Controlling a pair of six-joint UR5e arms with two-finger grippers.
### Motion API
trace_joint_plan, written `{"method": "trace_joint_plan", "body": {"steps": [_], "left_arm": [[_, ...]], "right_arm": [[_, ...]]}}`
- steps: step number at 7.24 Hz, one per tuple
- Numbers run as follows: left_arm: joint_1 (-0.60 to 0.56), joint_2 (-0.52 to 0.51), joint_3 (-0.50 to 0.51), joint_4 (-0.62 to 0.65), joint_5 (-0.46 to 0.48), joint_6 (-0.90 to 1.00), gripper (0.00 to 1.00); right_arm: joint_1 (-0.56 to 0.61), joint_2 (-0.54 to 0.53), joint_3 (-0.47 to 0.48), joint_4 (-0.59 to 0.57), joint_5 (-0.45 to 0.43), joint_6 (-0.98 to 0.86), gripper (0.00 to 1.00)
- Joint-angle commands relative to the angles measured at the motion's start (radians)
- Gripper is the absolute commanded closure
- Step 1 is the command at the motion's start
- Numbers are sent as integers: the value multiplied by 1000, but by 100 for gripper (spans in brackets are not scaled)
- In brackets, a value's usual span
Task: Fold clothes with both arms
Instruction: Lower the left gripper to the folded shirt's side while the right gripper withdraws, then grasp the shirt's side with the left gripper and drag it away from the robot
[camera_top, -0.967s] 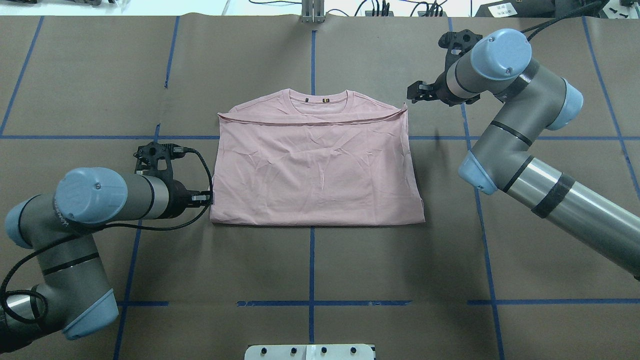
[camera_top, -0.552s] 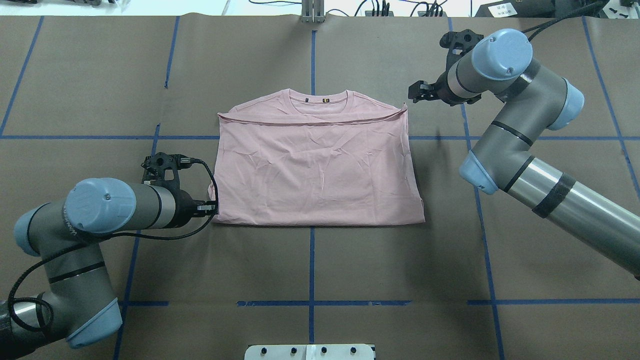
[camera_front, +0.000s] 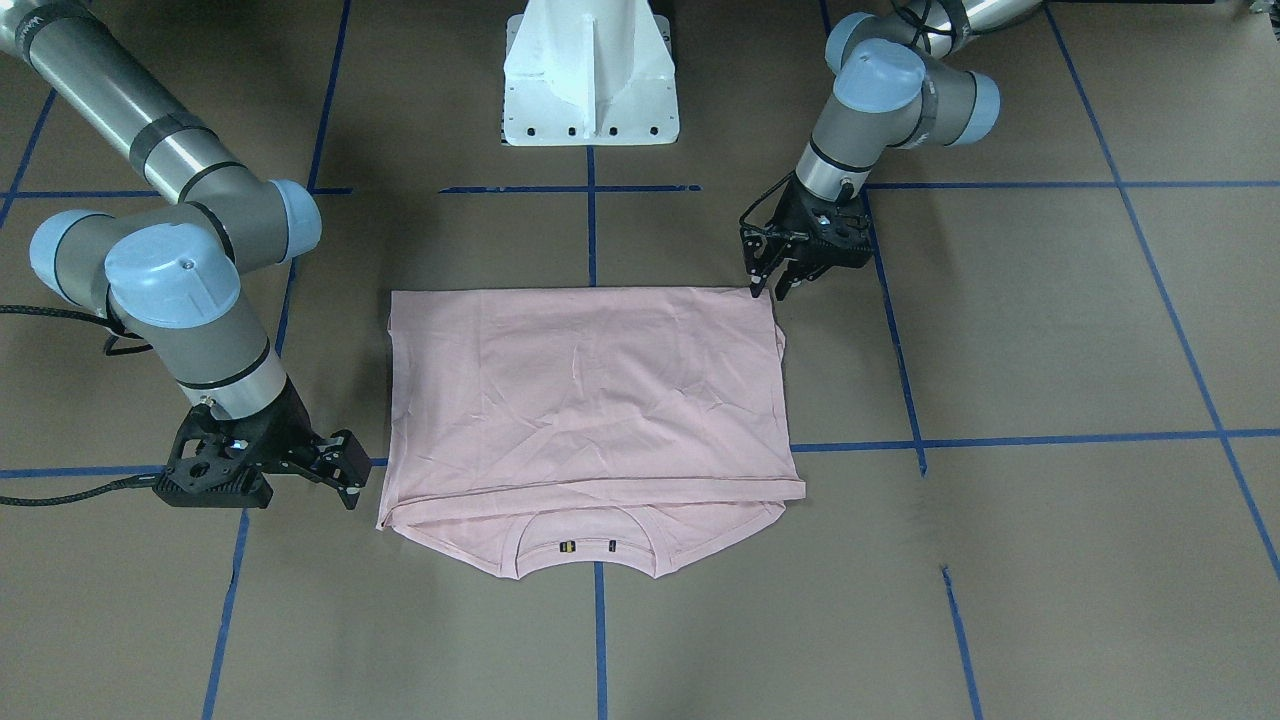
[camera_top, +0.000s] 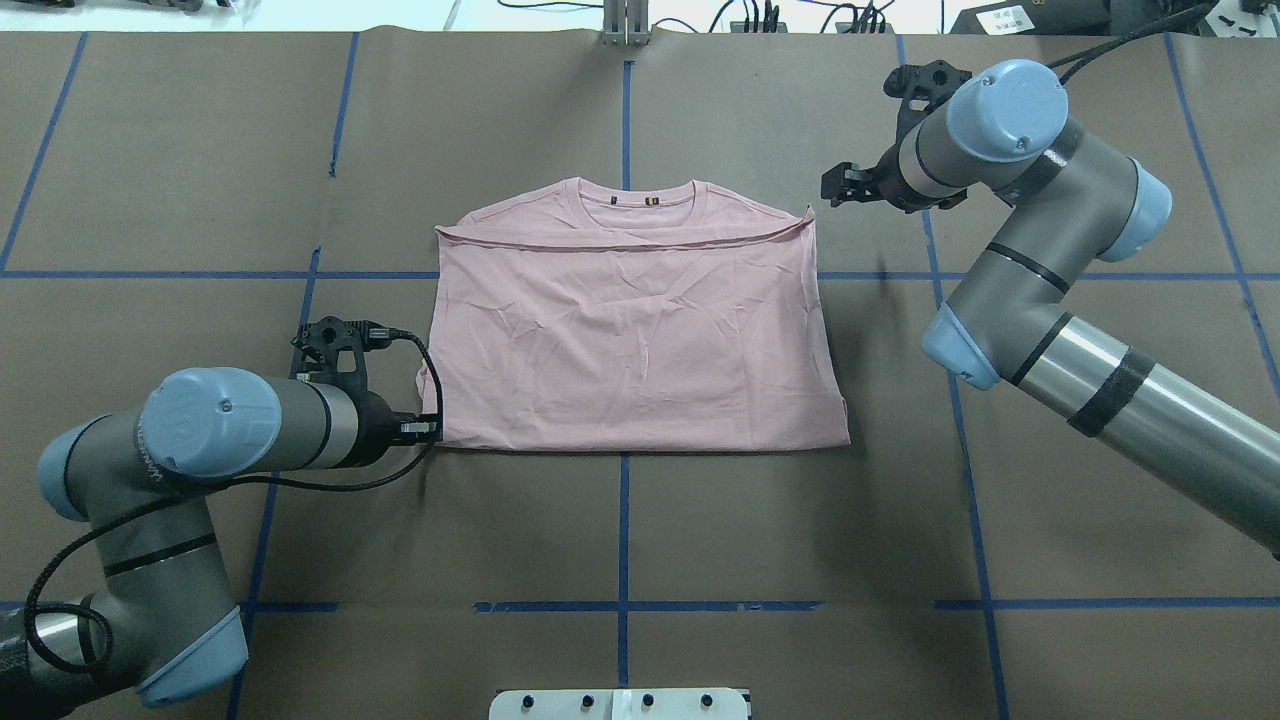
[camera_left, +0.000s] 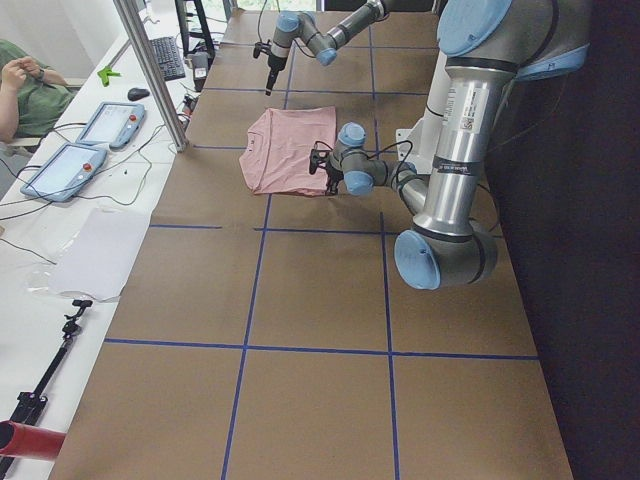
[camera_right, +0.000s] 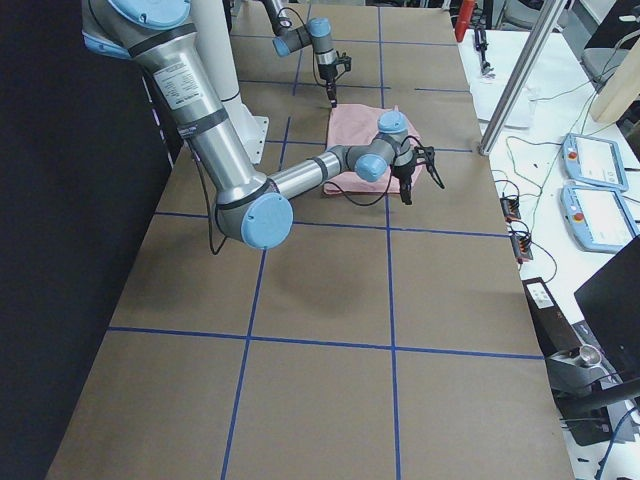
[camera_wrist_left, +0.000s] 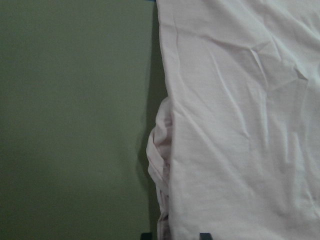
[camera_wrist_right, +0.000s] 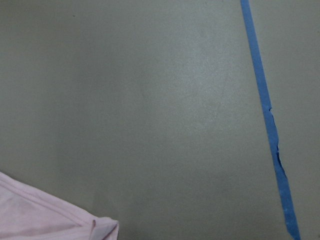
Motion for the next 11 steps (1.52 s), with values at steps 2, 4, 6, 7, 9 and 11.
{"method": "trace_joint_plan", "body": {"steps": [2,4,6,7,9,11], "left_arm": [[18,-3,6,1,2,0,81],[18,-3,4,-1,2,2,100],[-3,6,1,-1,2,26,100],[-40,8,4,2,2,113,100],[-194,-1,90,-1,-3,298,100],[-339,-152,294,-4,-5,437,100]], "right_arm": [[0,-2,0,-1,-1,0,0],[0,-2,0,-1,-1,0,0],[0,-2,0,-1,-2,0,0],[0,-2,0,-1,-2,0,0],[-1,-1,-2,-1,-2,0,0],[-4,-1,-2,-1,-13,11,0]]}}
